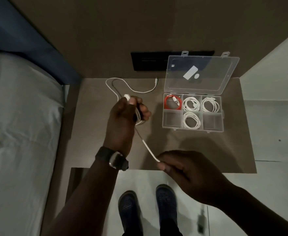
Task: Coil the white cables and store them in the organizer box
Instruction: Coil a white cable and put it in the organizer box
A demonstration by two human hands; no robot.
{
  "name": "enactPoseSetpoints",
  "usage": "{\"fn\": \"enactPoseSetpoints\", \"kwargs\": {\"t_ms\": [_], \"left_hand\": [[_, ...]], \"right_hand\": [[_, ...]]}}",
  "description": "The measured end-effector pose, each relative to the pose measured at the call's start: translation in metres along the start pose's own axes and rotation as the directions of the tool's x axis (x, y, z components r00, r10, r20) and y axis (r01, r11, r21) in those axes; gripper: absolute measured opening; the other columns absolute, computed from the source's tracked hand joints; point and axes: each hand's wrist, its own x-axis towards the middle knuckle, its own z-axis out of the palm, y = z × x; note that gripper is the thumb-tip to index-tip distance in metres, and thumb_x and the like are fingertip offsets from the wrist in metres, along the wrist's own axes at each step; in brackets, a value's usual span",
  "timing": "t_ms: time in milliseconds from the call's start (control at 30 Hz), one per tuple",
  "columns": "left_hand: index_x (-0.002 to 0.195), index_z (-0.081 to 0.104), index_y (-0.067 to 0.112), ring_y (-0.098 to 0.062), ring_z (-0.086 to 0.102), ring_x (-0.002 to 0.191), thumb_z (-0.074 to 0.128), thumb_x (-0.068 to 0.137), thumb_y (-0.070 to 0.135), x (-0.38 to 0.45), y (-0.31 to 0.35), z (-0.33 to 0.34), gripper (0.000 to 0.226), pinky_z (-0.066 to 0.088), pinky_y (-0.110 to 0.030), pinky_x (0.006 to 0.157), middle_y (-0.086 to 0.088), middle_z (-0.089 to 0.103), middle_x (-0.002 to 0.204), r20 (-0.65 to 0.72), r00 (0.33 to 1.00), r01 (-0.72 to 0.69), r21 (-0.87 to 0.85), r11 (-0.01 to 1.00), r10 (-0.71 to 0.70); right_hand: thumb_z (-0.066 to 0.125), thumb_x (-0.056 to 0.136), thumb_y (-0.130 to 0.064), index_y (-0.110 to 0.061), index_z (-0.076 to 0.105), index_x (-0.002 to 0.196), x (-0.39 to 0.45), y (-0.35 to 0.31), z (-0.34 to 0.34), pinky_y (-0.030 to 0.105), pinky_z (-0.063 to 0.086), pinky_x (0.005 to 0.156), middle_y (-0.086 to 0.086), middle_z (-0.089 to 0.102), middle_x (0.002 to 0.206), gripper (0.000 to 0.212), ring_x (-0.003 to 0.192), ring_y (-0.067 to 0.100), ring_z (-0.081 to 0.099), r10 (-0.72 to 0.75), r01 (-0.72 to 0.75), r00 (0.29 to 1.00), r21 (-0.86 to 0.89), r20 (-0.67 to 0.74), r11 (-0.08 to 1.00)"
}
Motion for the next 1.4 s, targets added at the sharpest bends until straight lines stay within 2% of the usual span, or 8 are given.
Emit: {"fn": "enactPoseSetpoints", "kwargs": {"t_ms": [133,333,467,633,767,900,1167,1400], "left_hand": [[0.083,0.06,-0.005,-0.026,0.058,0.056,0.045,0.101,0.024,-0.027,-0.022,0.016,0.037,0.048,-0.035,0.057,-0.016,0.062,0.065,0.225,0.965,0.027,0.419,0.907,-0.133],[0.076,0.062,0.009,-0.011,0.032,0.041,0.043,0.097,0.044,-0.038,-0.008,0.037,0.045,0.02,-0.023,0.043,0.003,0.035,0.051,0.265,0.918,0.312,-0.022,0.95,-0.296],[0.075,0.053,0.015,-0.005,0.029,0.042,0.041,0.096,0.037,-0.029,0.011,0.039,0.032,0.015,-0.02,0.043,0.008,0.033,0.053,0.436,0.841,0.505,-0.416,0.756,-0.322],[0.086,0.052,0.014,-0.008,0.044,0.061,0.037,0.097,0.022,-0.015,0.015,0.024,0.02,0.04,-0.018,0.057,0.005,0.043,0.067,0.266,0.948,0.316,-0.695,0.646,-0.177],[0.087,0.053,0.008,-0.019,0.053,0.067,0.037,0.101,0.014,-0.014,-0.001,0.022,0.022,0.048,-0.028,0.063,-0.005,0.049,0.073,0.034,0.993,0.114,-0.373,0.921,-0.109],[0.089,0.052,-0.008,-0.028,0.055,0.068,0.041,0.102,0.014,-0.025,-0.014,0.022,0.028,0.047,-0.035,0.066,-0.016,0.054,0.073,0.138,0.99,0.009,0.156,0.988,-0.031],[0.08,0.061,0.004,-0.015,0.042,0.047,0.045,0.096,0.036,-0.053,-0.014,0.029,0.04,0.03,-0.025,0.048,-0.004,0.046,0.056,0.453,0.812,0.353,0.12,0.928,-0.367],[0.079,0.059,0.01,-0.007,0.024,0.045,0.046,0.094,0.04,-0.045,-0.013,0.022,0.037,0.019,-0.019,0.042,0.006,0.044,0.056,0.772,0.53,0.749,-0.231,0.621,-0.351]], "right_hand": [[0.043,0.1,-0.038,-0.032,0.061,0.099,0.023,0.001,-0.049,0.029,0.047,0.065,-0.009,0.067,0.086,0.019,0.075,0.007,0.06,-0.127,0.083,0.969,-0.204,-0.212,0.975],[0.055,0.095,-0.038,-0.022,0.069,0.087,0.062,0.032,-0.067,0.024,0.045,0.07,-0.006,0.068,0.082,0.023,0.077,0.006,0.059,-0.004,-0.043,0.916,-0.109,-0.402,0.993],[0.049,0.097,-0.04,-0.016,0.06,0.079,0.06,0.037,-0.031,0.039,0.045,0.06,-0.002,0.056,0.064,0.032,0.061,0.014,0.054,0.141,-0.106,0.906,0.107,-0.399,0.989],[0.047,0.1,-0.029,-0.021,0.065,0.099,0.027,0.023,0.018,0.022,0.044,0.061,-0.027,0.059,0.071,0.021,0.064,-0.003,0.055,0.19,-0.145,0.974,0.308,-0.12,0.94],[0.041,0.1,-0.041,-0.029,0.058,0.106,0.007,0.005,0.019,0.023,0.046,0.057,-0.019,0.052,0.063,0.022,0.06,0.0,0.052,0.143,-0.142,0.99,0.209,0.01,0.968],[0.047,0.098,-0.036,-0.026,0.062,0.099,0.006,0.0,-0.017,0.031,0.048,0.063,-0.011,0.06,0.074,0.018,0.068,0.002,0.056,0.067,-0.066,0.994,0.013,-0.088,0.998],[0.072,0.085,-0.029,-0.021,0.07,0.085,0.021,0.022,-0.065,0.02,0.048,0.067,-0.013,0.066,0.083,0.008,0.083,0.005,0.062,-0.085,0.075,0.964,-0.046,-0.251,0.996],[0.067,0.086,-0.016,-0.015,0.063,0.083,0.025,0.018,-0.03,0.025,0.05,0.061,0.004,0.064,0.076,0.005,0.068,0.015,0.062,0.21,-0.044,0.958,0.621,-0.196,0.783]]}}
